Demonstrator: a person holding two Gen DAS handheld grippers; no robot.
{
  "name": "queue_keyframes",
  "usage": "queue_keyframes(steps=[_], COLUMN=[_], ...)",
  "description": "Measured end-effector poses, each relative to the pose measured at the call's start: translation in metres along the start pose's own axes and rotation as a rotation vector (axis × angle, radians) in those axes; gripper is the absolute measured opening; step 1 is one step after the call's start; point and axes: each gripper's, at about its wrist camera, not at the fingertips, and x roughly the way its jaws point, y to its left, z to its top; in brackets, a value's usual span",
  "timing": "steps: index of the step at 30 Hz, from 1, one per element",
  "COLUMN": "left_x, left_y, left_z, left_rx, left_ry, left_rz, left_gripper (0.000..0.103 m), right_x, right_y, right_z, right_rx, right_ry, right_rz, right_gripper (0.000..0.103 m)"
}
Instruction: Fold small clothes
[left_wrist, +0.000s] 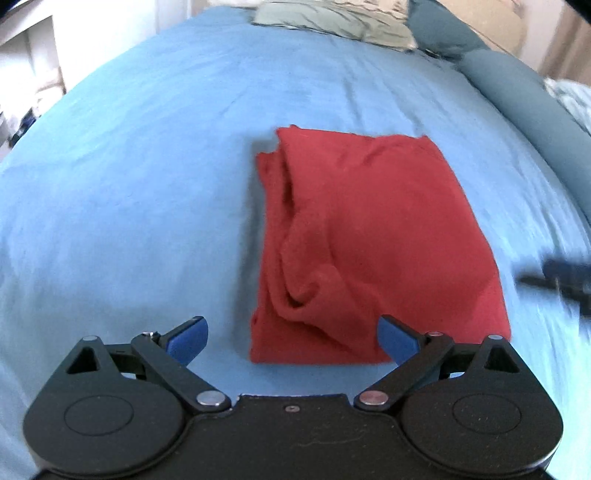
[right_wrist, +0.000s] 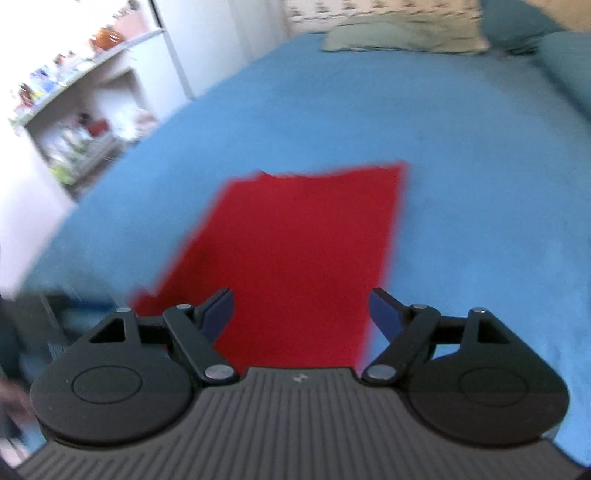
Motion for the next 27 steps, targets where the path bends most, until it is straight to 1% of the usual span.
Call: queue_keyframes(steps=[1,3,4,6,7,10,12,15,17,20,21,22,23,26,27], left_x=[0.002,0.005,0.006,0.009,0.008,0.012,0.015,0.020,0.023,0.036,0.037,0.037,0.036,0.034,0.029], left_y=[0.002,0.005,0.006,0.008,0.008,0.010,0.011,0.016,0.024,0.035,0.038,0.038,0.036,0.032,0.031], left_z=[0.001,0.004,0.006,0.011,0.011,0.014,0.016,0.015,0.009,-0.008,-0.014,-0.019,-0.020,-0.016,-0.015], left_rx=[-0.018,-0.032,-0.032,-0.026,-0.022,-0.017,-0.018,-0.014,0.003,0.031,0.039,0.058,0.071,0.068,0.064], left_ry=[-0.002,-0.008,-0.009,-0.006,-0.005,-0.004,-0.005,0.005,0.020,0.084,0.077,0.051,0.044,0.048,0.044], left_rz=[0.001,0.008,0.014,0.023,0.025,0.041,0.049,0.071,0.098,0.124,0.116,0.117,0.124,0.144,0.143], left_gripper=[0.100,0.100,0.100,0.100,0.100,0.100,0.100,0.100,0.100,0.099,0.100,0.100,0.100,0.099,0.096], right_x=[-0.004,0.000,0.002,0.014,0.016,0.022,0.022,0.028,0.025,0.028,0.031,0.034,0.034,0.030,0.027], right_y=[0.001,0.004,0.006,0.008,0.005,-0.005,-0.011,-0.014,-0.023,-0.029,-0.030,-0.031,-0.032,-0.036,-0.038], right_z=[-0.015,-0.040,-0.048,-0.061,-0.066,-0.064,-0.060,-0.053,-0.052,-0.058,-0.061,-0.065,-0.067,-0.069,-0.068], right_rx=[-0.015,-0.045,-0.050,-0.020,0.016,0.112,0.136,0.102,0.112,0.092,0.076,0.066,0.062,0.048,0.047], right_ry=[-0.006,0.007,0.015,0.054,0.060,0.037,0.017,0.015,0.010,0.053,0.071,0.089,0.097,0.099,0.101], right_rz=[-0.037,-0.078,-0.097,-0.123,-0.134,-0.142,-0.147,-0.214,-0.240,-0.238,-0.241,-0.240,-0.239,-0.217,-0.207], right_gripper=[0.095,0.095,0.095,0.093,0.093,0.093,0.092,0.091,0.091,0.091,0.091,0.091,0.091,0.091,0.092])
